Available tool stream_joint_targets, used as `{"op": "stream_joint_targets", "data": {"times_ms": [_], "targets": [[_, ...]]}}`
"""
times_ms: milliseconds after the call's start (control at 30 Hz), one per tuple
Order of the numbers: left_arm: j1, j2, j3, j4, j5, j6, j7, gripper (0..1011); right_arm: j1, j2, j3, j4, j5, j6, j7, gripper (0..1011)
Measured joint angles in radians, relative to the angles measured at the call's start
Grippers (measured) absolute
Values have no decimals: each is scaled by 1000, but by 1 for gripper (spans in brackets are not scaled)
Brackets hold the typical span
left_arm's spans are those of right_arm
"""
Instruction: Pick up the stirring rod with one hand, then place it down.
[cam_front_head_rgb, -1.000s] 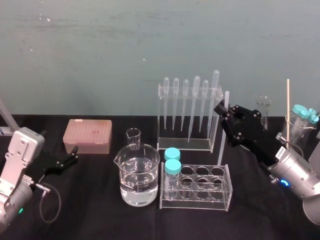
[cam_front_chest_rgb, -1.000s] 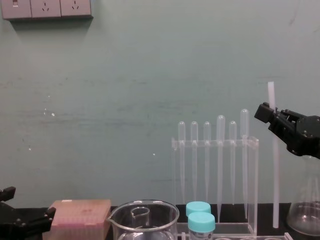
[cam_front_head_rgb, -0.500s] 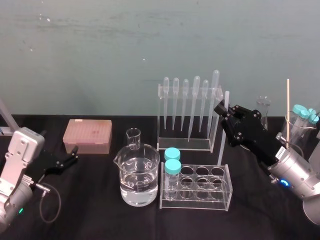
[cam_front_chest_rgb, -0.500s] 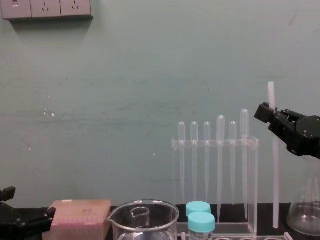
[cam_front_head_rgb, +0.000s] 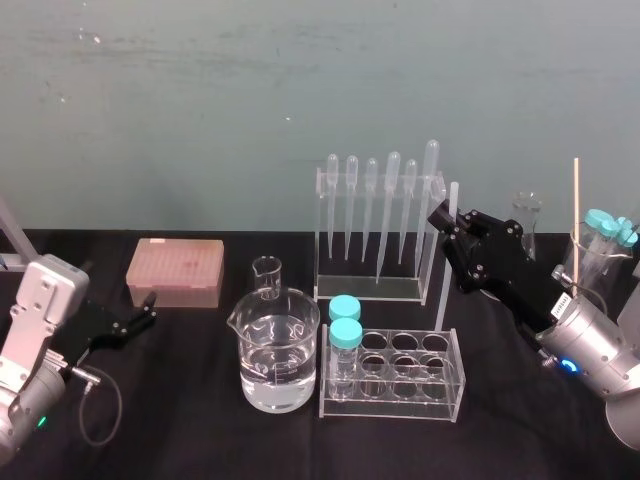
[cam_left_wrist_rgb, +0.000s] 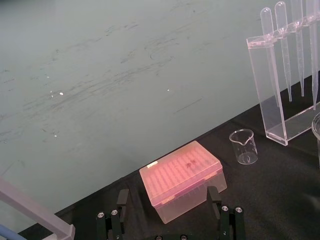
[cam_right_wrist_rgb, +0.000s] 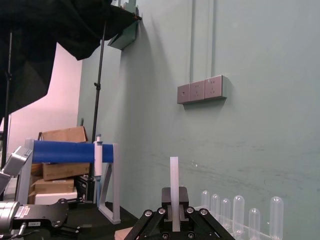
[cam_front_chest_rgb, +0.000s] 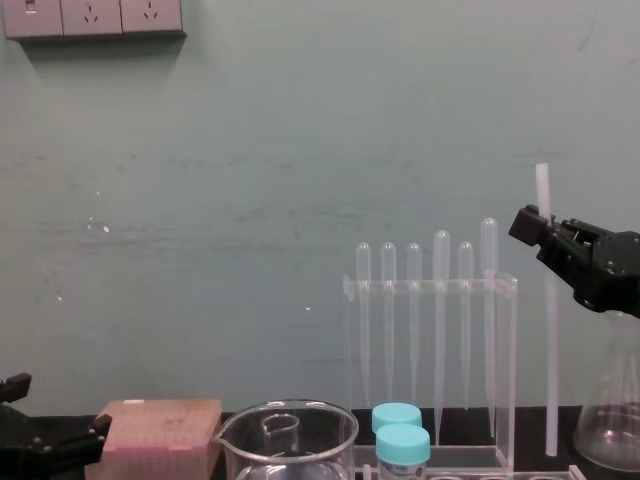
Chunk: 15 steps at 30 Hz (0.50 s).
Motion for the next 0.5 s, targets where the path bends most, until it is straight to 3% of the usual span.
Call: {"op": "stream_joint_targets", "data": {"times_ms": [500], "targets": [[0,0,0,0,0,0,0,1000,0,0,0,0,0,0,0,67]]}}
